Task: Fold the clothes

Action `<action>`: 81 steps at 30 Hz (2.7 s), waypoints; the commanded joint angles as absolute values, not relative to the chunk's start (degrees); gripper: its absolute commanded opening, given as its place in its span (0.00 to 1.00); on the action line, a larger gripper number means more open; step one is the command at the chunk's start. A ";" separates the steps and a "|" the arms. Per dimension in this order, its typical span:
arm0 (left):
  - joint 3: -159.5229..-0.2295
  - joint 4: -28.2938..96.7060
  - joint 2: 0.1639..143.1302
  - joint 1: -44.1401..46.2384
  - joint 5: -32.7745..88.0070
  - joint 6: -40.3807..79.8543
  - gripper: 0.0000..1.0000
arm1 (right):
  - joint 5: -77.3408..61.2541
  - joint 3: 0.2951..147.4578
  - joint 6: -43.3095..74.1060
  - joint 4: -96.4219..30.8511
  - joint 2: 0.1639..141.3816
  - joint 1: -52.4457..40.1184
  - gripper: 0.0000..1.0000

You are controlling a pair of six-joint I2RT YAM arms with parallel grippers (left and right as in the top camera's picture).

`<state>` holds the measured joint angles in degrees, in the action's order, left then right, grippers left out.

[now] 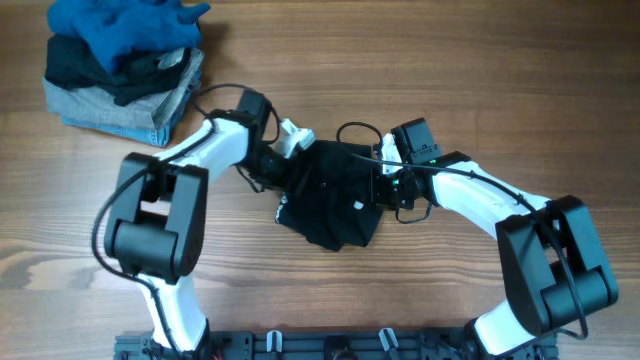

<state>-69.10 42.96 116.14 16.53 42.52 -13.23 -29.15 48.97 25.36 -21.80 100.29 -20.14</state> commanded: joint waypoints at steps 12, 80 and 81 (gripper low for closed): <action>-88.55 67.70 118.15 10.26 37.41 -9.82 0.04 | -28.18 49.56 21.23 -33.41 73.06 -10.02 0.11; -118.52 90.11 85.23 14.68 -2.74 5.19 1.00 | -10.33 71.13 13.34 -57.98 41.04 -8.43 1.00; -118.52 90.11 85.23 14.68 -2.74 5.19 1.00 | -10.31 71.13 16.38 -57.98 41.04 -8.43 1.00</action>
